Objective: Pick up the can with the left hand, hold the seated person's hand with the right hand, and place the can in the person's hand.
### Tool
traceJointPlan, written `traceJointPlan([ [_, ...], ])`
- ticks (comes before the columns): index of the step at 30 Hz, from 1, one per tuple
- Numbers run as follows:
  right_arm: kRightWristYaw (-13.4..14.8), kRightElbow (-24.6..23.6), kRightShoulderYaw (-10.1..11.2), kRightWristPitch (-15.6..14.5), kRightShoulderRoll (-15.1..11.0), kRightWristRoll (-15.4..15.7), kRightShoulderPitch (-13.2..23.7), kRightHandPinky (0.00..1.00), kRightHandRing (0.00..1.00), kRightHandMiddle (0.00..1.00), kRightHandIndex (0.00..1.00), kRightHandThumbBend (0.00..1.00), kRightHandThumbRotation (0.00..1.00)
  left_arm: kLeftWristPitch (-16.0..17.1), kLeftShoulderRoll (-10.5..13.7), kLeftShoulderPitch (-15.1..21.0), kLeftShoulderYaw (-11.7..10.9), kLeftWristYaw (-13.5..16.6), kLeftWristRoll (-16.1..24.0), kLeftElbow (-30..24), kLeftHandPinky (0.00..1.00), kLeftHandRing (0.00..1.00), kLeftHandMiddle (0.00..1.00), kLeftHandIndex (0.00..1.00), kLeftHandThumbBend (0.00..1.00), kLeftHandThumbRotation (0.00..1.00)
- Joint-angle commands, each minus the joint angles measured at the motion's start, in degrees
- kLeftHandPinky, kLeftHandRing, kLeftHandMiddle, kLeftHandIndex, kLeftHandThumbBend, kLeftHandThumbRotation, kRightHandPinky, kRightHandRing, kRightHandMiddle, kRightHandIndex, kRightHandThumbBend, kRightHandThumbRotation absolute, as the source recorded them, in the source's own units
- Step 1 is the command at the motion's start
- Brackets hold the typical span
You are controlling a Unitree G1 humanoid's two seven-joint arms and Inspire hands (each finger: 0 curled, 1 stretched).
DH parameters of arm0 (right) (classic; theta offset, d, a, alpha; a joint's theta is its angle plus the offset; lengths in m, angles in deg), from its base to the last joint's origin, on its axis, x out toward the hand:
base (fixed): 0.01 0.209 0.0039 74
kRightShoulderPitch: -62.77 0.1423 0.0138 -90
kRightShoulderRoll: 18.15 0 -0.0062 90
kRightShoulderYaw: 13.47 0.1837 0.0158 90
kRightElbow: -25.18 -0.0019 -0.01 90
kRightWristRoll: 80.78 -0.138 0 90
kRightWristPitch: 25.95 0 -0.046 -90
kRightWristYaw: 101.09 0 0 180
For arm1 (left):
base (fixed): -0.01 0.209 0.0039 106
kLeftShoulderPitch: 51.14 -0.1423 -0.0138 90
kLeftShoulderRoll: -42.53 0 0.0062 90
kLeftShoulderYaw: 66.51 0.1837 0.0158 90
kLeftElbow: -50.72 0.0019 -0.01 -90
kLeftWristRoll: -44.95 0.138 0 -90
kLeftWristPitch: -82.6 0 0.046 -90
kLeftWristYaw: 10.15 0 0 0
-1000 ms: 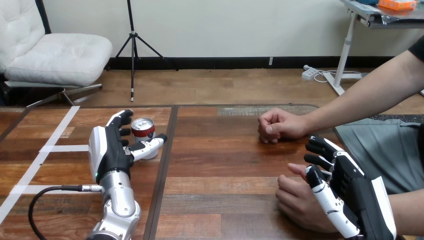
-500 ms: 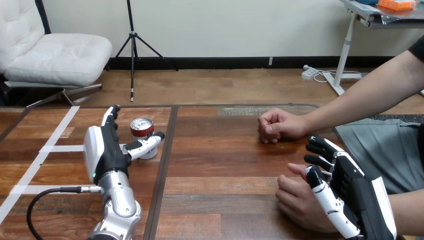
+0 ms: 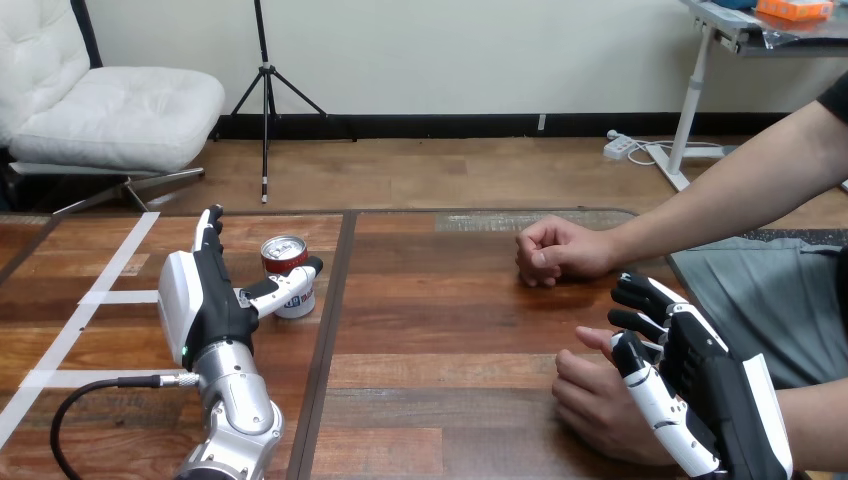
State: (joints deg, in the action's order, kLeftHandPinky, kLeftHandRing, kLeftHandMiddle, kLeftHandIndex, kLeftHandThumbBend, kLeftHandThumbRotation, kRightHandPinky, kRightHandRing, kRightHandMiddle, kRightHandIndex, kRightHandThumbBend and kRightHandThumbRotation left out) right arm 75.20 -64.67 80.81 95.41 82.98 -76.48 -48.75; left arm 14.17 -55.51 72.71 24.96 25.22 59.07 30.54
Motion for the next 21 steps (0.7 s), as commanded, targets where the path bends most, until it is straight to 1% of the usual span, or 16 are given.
traceJointPlan([
  [1, -0.04, -2.79, -0.47, 0.27, -0.33, -0.6, 2.29, 0.7, 0.8, 0.84, 0.83, 0.55, 0.64, 0.2, -0.15, 2.07, 1.07, 1.36, 1.44, -0.58, 0.78, 0.87, 0.9, 0.92, 0.85, 0.19],
  [8, 0.24, -2.76, -0.43, 0.01, -0.27, -0.1, 2.37, 0.71, 0.8, 0.84, 0.83, 0.56, 0.64, 0.47, -0.16, 1.92, 0.81, 0.74, 1.04, -0.56, 0.78, 0.87, 0.9, 0.91, 0.84, 0.19],
  [14, 0.38, -2.13, -0.47, 0.75, -0.25, 0.23, 2.55, 0.7, 0.8, 0.84, 0.83, 0.55, 0.65, -0.39, 0.27, 2.08, 1.27, 0.67, 1.59, -0.06, 0.78, 0.87, 0.9, 0.91, 0.84, 0.2],
  [21, 0.32, -1.86, -0.56, 1.28, -0.28, 0.3, 2.47, 0.71, 0.8, 0.84, 0.83, 0.54, 0.65, -0.82, 0.41, 2.36, 0.65, -0.69, 0.72, 0.24, 0.78, 0.87, 0.9, 0.91, 0.85, 0.2],
])
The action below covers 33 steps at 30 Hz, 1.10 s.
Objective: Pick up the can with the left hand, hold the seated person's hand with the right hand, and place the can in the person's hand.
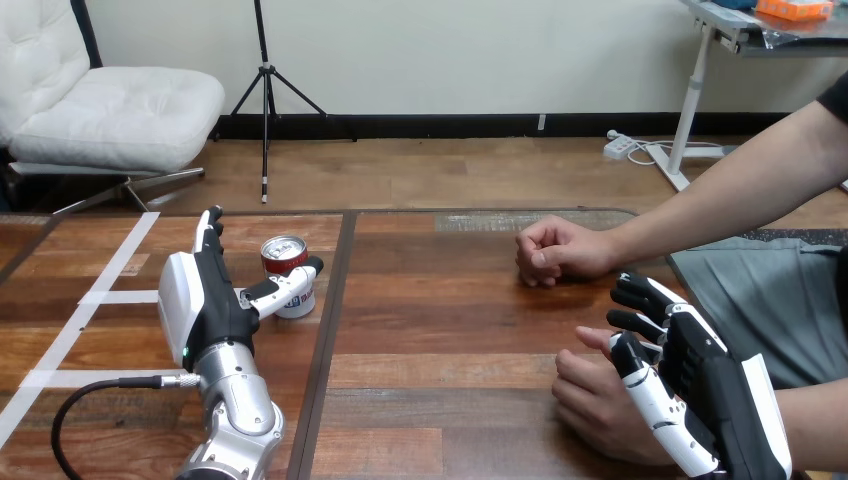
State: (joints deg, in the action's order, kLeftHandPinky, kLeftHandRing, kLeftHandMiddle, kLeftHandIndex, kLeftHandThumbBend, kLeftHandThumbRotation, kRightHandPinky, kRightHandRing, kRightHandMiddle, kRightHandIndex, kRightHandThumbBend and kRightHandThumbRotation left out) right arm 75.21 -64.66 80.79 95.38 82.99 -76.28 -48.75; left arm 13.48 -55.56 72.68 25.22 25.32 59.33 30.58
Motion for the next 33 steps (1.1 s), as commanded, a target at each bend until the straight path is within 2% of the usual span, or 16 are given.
traceJointPlan([
  [1, 0.33, -1.88, -0.53, 1.32, -0.28, 0.14, 2.42, 0.71, 0.8, 0.84, 0.83, 0.54, 0.64, -0.16, 0.49, 2.42, 0.35, -0.97, 0.4, 0.24, 0.78, 0.87, 0.9, 0.91, 0.85, 0.2],
  [5, 0.1, -2.06, -0.61, 1.2, -0.19, -0.42, 2.21, 0.72, 0.81, 0.84, 0.83, 0.53, 0.64, 0.21, 0.38, 2.51, -0.45, -2.02, -0.52, 0.28, 0.78, 0.87, 0.9, 0.9, 0.85, 0.18],
  [11, 0.26, -1.94, -0.41, 1.37, -0.27, -0.4, 2.05, 0.72, 0.81, 0.84, 0.83, 0.54, 0.63, -0.27, 0.44, 3.0, -0.23, -1.96, -0.07, 0.4, 0.76, 0.84, 0.88, 0.87, 0.84, 0.16],
  [14, 0.9, -2.29, -0.21, 1.11, -0.29, 0.69, 1.88, 0.72, 0.81, 0.84, 0.83, 0.55, 0.64, -0.28, 0.33, 3.13, -0.32, -2.17, -0.21, 0.27, 0.74, 0.83, 0.86, 0.85, 0.83, 0.14],
  [23, 0.26, -2.37, -0.34, 1.15, -0.17, -0.86, 1.67, 0.71, 0.8, 0.84, 0.83, 0.55, 0.64, 0.94, 0.31, 3.29, -0.81, -3.97, -0.86, 0.15, 0.73, 0.82, 0.85, 0.84, 0.8, 0.1],
  [33, 0.56, -3.01, -0.42, 0.83, -0.11, -0.22, 1.11, 0.71, 0.8, 0.84, 0.83, 0.54, 0.63, 0.75, 0.2, 3.68, -1.07, -5.22, -1.57, 0.07, 0.72, 0.8, 0.84, 0.83, 0.79, 0.09],
])
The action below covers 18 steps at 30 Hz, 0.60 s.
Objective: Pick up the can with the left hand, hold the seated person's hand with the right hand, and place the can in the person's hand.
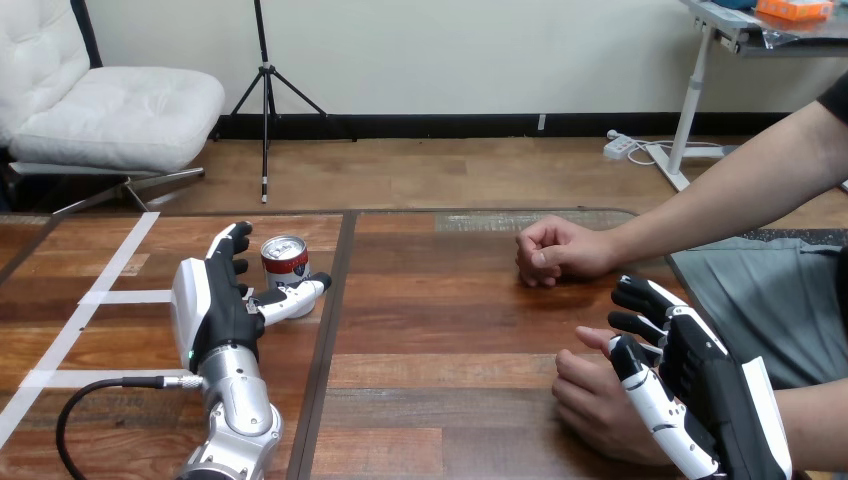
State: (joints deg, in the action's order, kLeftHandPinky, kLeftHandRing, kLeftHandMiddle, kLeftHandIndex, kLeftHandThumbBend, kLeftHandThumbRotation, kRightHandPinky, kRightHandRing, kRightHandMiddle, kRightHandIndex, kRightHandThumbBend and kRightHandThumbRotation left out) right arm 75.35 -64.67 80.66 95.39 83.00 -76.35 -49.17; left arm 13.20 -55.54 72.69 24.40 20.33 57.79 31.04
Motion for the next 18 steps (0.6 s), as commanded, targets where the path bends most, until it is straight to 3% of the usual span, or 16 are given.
traceJointPlan([
  [1, 0.45, -3.18, -0.3, 0.63, -0.09, -0.09, 1.43, 0.71, 0.8, 0.84, 0.83, 0.54, 0.63, 1.0, 0.15, 3.69, -0.23, -0.23, -0.05, -0.4, 0.72, 0.8, 0.84, 0.82, 0.79, 0.08],
  [18, 0.24, -2.98, -0.41, 1.37, 0.12, -1.15, 1.02, 0.71, 0.8, 0.84, 0.82, 0.55, 0.62, 0.4, -0.24, 4.42, -0.23, -1.12, -0.91, -0.25, 0.71, 0.8, 0.83, 0.82, 0.78, 0.04],
])
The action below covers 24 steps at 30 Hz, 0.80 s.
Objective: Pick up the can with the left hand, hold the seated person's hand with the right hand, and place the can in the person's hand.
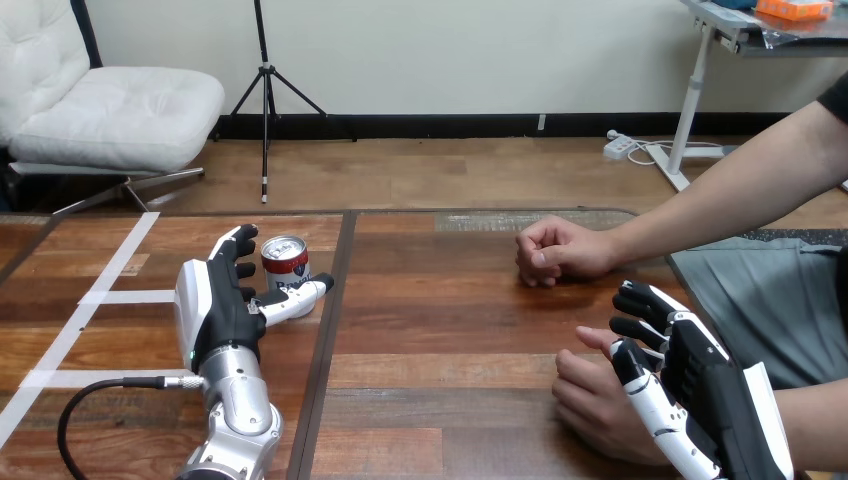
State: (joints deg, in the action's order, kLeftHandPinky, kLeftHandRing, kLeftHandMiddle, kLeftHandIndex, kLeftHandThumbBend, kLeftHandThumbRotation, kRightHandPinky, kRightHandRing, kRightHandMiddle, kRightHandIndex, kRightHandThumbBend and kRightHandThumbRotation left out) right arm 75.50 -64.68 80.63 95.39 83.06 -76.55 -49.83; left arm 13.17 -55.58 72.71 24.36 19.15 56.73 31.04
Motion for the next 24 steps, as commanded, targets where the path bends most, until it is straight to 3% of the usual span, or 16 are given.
traceJointPlan([
  [1, 0.17, -2.93, -0.36, 1.48, 0.05, -0.85, 1.67, 0.71, 0.8, 0.84, 0.82, 0.54, 0.62, 0.4, -0.19, 4.43, -0.1, 0.19, 0.25, -0.21, 0.71, 0.8, 0.83, 0.82, 0.78, 0.04],
  [24, 0.26, -3.55, -0.15, 1.52, 0.05, -1.01, 0.5, 0.71, 0.8, 0.84, 0.83, 0.55, 0.63, -1.06, -0.45, 4.95, 0.24, -0.09, 0.43, 0.0, 0.72, 0.81, 0.85, 0.83, 0.78, 0.07],
])
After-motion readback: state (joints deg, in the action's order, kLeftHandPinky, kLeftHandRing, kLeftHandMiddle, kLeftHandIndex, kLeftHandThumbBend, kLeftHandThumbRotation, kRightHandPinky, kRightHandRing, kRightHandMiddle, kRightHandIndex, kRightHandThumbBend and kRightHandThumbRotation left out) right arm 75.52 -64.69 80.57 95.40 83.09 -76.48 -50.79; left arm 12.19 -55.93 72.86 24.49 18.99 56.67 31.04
